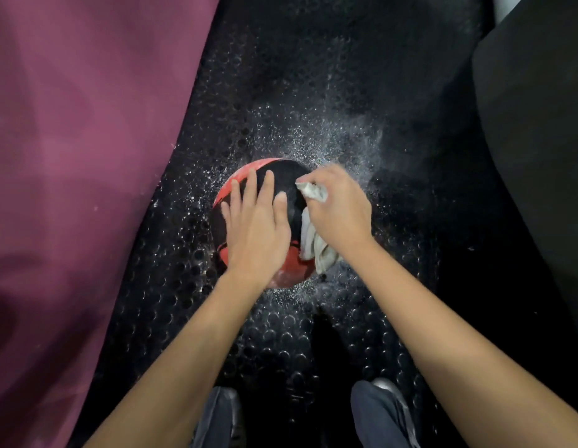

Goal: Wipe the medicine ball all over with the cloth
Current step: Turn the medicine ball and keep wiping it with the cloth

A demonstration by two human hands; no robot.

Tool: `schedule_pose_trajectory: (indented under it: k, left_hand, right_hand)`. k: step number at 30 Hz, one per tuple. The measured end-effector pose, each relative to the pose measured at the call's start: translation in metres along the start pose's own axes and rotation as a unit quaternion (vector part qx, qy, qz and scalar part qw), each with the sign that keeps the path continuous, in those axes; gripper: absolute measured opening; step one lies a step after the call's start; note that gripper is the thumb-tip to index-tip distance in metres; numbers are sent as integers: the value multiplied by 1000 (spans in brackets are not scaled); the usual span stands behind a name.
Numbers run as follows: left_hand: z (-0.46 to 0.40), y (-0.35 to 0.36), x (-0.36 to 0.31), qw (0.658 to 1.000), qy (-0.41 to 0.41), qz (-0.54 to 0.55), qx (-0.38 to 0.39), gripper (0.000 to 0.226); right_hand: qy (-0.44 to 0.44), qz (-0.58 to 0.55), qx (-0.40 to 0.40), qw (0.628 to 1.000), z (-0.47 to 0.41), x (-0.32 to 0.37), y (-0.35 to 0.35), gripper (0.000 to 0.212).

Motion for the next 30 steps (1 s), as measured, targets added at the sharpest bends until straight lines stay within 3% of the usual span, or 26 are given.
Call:
schedule_pose_trajectory:
  k: [5, 8, 10, 14, 18, 22, 26, 30]
  left_hand:
    - [9, -3, 18, 990, 74, -22, -117, 56]
    - [24, -1, 20, 984, 112, -9, -137, 50]
    - [26, 0, 14, 980, 123, -20, -153, 49]
    - [18, 6, 5, 979, 128, -47, -155, 49]
    - [22, 8, 1, 977, 131, -58, -161, 49]
    - [20, 6, 5, 975, 135, -64, -165, 48]
    - [26, 7, 2, 974, 140, -63, -168, 48]
    - [21, 10, -3, 972, 143, -85, -166, 49]
  right_hand:
    - [-80, 32, 21, 996, 34, 8, 7, 31]
    - [17, 1, 5, 1000, 11, -23, 1, 26]
    - [20, 8, -8, 1000, 15, -18, 0, 27]
    - [-83, 26, 7, 996, 39, 10, 3, 32]
    - [34, -14, -20, 999, 11, -32, -8, 30]
    - [-64, 16, 1, 998, 30, 8, 4, 30]
    - [21, 9, -6, 1000, 5, -22, -3, 27]
    - [-64, 43, 2, 997, 22, 12, 4, 28]
Point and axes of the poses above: each hand's wrist, its own z-axis away from the middle knuckle, its own y-axis out of the palm, x = y × z, the point moved 10 cm from there along -z, towards the middle knuckle, and after that the axes turned 4 degrees about y, right-handed, at the moved point
